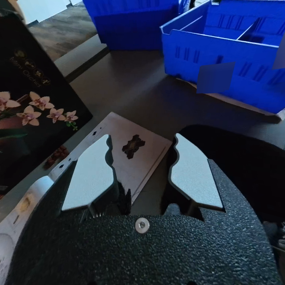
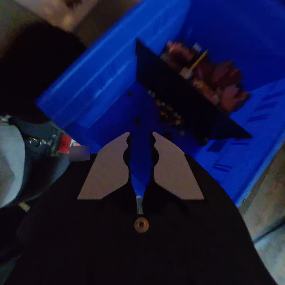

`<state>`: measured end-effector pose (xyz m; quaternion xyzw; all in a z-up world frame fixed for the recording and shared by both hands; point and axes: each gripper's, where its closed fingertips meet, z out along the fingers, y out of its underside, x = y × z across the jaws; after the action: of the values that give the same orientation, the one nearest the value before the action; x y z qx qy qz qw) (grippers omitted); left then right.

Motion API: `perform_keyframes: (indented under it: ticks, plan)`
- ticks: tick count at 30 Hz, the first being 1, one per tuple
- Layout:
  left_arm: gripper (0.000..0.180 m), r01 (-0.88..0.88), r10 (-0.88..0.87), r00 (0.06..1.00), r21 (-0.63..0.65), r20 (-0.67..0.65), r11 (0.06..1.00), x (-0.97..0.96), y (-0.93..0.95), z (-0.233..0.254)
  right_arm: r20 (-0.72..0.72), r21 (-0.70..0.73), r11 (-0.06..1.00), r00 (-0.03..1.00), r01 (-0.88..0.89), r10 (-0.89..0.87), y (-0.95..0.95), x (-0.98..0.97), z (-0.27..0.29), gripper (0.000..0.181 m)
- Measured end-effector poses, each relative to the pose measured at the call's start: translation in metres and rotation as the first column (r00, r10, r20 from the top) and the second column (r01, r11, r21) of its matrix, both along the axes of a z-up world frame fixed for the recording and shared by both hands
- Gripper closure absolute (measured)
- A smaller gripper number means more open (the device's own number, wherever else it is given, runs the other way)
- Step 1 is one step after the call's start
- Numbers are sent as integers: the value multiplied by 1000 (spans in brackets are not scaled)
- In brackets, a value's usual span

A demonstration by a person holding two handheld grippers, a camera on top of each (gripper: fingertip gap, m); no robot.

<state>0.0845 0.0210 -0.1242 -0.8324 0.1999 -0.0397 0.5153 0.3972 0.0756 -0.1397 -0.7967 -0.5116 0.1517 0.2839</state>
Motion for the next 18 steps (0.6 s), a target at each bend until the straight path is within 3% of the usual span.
perform_keyframes:
  ticks: [4,8,14,18]
  plan:
    - [107,-40,40,999,13,-9,999,-18,-12,2,148,-164,984,985,-67,92,7,-22,-41,160]
    - [108,-88,88,996,18,-2,996,-37,-23,2,250,-189,979,960,-81,128,10,-27,-63,157]
    - [108,-115,115,993,15,-5,993,-53,-31,-1,244,-206,975,961,-81,131,10,-33,-73,173]
    - [108,-112,112,994,30,-5,993,-57,-33,2,208,-158,985,973,-73,105,16,-31,-65,174]
